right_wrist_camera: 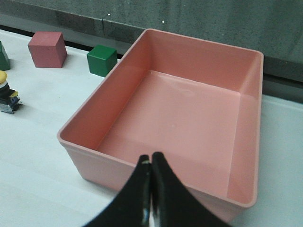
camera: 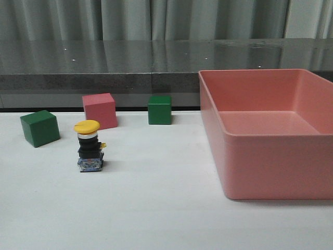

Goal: Place and stand button with both arms

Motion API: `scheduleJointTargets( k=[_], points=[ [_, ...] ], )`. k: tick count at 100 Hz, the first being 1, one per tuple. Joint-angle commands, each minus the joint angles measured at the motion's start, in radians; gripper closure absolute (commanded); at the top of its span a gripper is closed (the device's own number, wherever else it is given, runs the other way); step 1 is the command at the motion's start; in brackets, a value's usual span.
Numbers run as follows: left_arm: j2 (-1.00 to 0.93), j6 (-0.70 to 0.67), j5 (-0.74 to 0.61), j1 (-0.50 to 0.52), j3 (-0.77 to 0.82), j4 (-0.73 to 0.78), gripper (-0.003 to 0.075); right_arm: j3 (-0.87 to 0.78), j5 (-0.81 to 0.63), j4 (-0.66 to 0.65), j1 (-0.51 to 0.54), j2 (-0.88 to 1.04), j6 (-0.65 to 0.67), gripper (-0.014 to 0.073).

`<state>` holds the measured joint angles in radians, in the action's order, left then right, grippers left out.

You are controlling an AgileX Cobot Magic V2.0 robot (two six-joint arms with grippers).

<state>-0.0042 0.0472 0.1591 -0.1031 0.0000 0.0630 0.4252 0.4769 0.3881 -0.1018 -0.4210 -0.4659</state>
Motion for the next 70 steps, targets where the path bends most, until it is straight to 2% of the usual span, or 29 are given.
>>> scheduleJointTargets(
  k=[1,15,41,60,70],
  points=[
    [-0.028,-0.008,-0.092,0.001,0.045,-0.008,0.074,0.026,-0.066,0.013,0.007,-0.001,0.001,0.067],
    [-0.028,-0.008,-0.092,0.001,0.045,-0.008,0.074,-0.015,-0.127,-0.076,0.007,0.056,0.053,0.067],
    [-0.028,-0.008,-0.092,0.001,0.045,-0.008,0.074,-0.269,-0.413,-0.309,0.007,0.292,0.416,0.067],
    [-0.028,-0.008,-0.092,0.001,0.045,-0.008,0.074,-0.414,-0.477,-0.329,0.007,0.444,0.453,0.067],
    [-0.028,-0.008,-0.092,0.001,0.045,-0.008,0.074,-0.438,-0.477,-0.329,0.007,0.448,0.453,0.067]
  ],
)
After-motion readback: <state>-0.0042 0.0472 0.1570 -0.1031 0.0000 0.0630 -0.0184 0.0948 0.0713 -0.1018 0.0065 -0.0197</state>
